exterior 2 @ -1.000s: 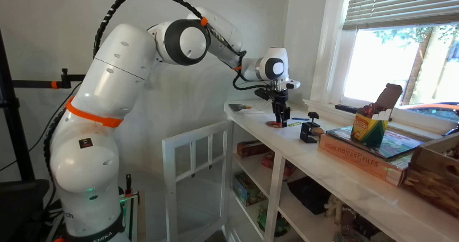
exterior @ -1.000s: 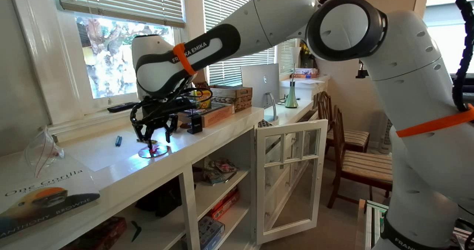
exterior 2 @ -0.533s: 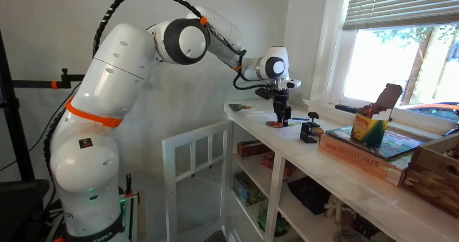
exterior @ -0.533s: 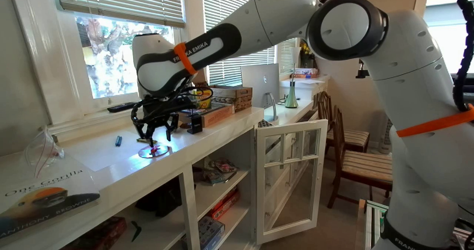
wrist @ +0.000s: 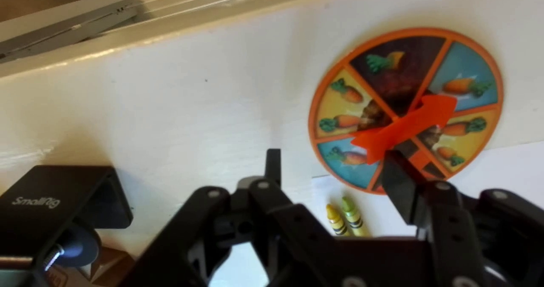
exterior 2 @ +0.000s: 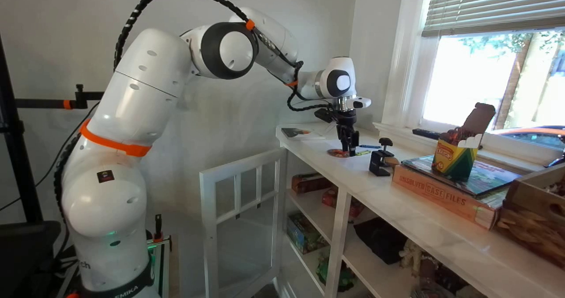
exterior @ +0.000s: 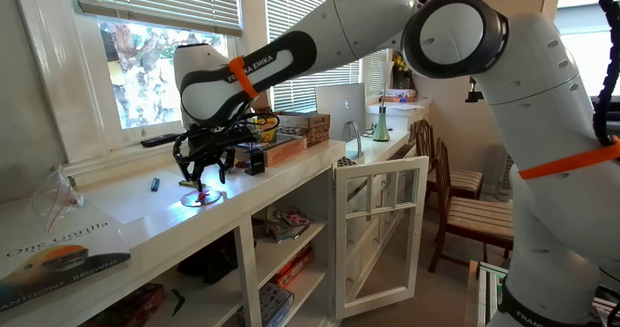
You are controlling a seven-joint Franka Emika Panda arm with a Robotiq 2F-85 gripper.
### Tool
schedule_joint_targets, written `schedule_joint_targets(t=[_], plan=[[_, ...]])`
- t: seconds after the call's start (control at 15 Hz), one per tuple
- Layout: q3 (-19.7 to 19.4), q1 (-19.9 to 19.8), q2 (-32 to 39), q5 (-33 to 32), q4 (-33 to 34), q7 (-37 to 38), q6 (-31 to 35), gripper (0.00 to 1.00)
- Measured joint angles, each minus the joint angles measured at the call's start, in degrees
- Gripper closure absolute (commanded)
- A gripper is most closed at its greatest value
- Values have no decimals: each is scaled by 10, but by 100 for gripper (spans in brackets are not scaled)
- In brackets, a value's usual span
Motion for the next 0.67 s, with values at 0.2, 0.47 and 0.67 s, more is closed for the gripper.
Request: schedule_joint_targets(t=[0.2, 0.47, 0.67], plan=[[0, 0, -4, 0, -5, 1, 0, 38], [0, 0, -16, -1, -17, 2, 0, 38], [1, 0, -26, -4, -27, 2, 0, 38]])
